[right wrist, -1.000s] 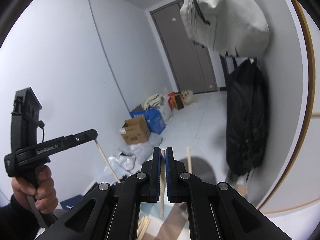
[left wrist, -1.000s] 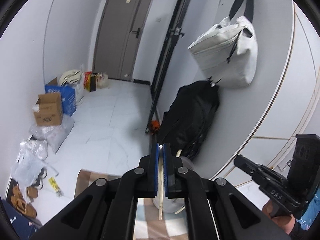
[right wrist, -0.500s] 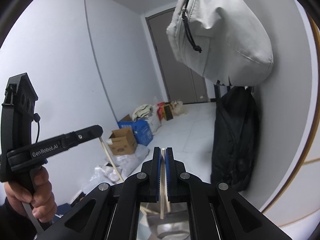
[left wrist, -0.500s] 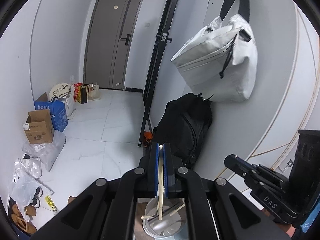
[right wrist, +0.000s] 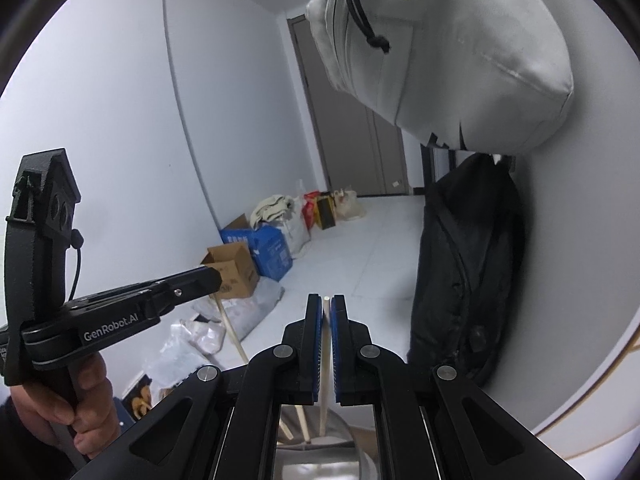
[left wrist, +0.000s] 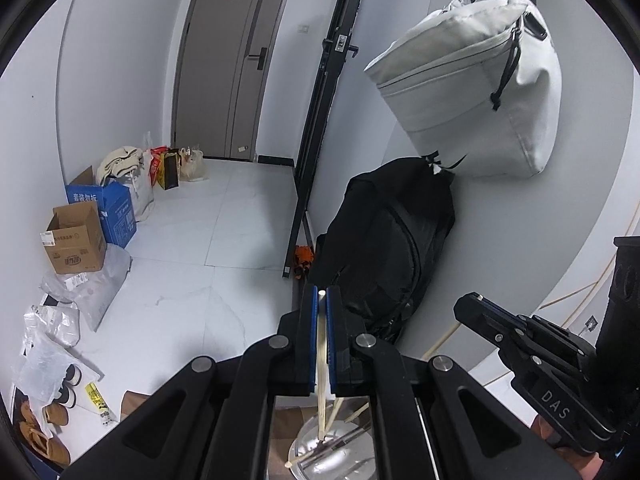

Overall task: Organize utensils
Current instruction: 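Carry both held chopsticks over the white holder's opening, then open both tools to drop the chopsticks into the holder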

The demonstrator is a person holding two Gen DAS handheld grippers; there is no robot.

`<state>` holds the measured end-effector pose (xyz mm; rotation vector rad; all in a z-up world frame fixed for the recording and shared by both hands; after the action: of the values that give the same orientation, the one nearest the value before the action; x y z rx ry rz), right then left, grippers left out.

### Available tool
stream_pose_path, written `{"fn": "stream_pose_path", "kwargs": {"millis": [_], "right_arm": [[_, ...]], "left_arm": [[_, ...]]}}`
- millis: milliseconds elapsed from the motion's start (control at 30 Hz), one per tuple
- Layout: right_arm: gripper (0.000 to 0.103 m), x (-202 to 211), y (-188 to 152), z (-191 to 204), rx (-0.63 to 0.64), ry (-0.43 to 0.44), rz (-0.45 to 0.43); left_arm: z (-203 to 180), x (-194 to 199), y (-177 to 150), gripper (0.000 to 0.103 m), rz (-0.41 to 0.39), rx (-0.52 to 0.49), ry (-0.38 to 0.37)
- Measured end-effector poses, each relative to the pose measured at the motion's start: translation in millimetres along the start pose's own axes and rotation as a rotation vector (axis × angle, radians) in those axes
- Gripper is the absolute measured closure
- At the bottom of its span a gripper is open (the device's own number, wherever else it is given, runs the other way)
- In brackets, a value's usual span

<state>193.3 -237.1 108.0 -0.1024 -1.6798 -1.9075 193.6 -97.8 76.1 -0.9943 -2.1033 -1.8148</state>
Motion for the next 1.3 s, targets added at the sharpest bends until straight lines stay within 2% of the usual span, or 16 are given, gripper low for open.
{"fn": "stream_pose_path", "kwargs": {"millis": [333,533,767,900,1133,1167,1233,1267,1300], "right_arm": [[0.099,-25.1,-19.3,8.6,0.052,0.013,0.055],[0.099,-35.6,-37.2,13.1,0.063,0.030,0.093],[0.099,-44.3,-57.0,14.1,0.054,0.070,0.152],[0.099,-50.6,-70.7,7.5,-0.026,0.102,0.173],[0.096,-53.7,-91.5,-13.1,-0.200,0.173,0.183],[0.095,-51.1,-91.2,-13.6,-0.207,0.187,0.176],[0.086,-42.2,-89.2,-13.4,-0.210,0.196,0.153],[0.073,-36.7,-88.0,-11.6,-0.216,0.201,0.137],[0.065,-29.5,-85.3,-10.9,-0.227,0.222,0.112]], "left_arm": [[-0.6,-11.8,-12.0,0.103,-0.019,0.007,-0.001],[-5.9,-10.0,-22.4,0.103,-0.017,-0.014,-0.052],[-13.9,-7.2,-36.4,0.103,0.010,-0.085,-0.089],[-18.2,-13.0,-49.5,0.103,0.062,-0.124,-0.095],[-10.7,-23.2,-65.1,0.103,0.144,-0.118,-0.069],[-9.0,-22.5,-65.9,0.103,0.148,-0.105,-0.071],[-6.7,-20.3,-68.3,0.103,0.164,-0.090,-0.071],[-6.3,-19.6,-69.2,0.103,0.172,-0.085,-0.074],[-6.5,-17.9,-69.1,0.102,0.177,-0.076,-0.087]]}}
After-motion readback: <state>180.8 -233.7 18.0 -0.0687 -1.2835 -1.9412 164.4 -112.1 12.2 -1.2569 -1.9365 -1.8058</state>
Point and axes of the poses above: each gripper's, at about its wrist camera, not at the fingertips, and x roughly against the way its jaws point, z to its left, y to its top, the point moved 7 cm from there along -x, roughly the way its jaws point, and after that the axes turned 1 degree about y, right-handed, at the moved point
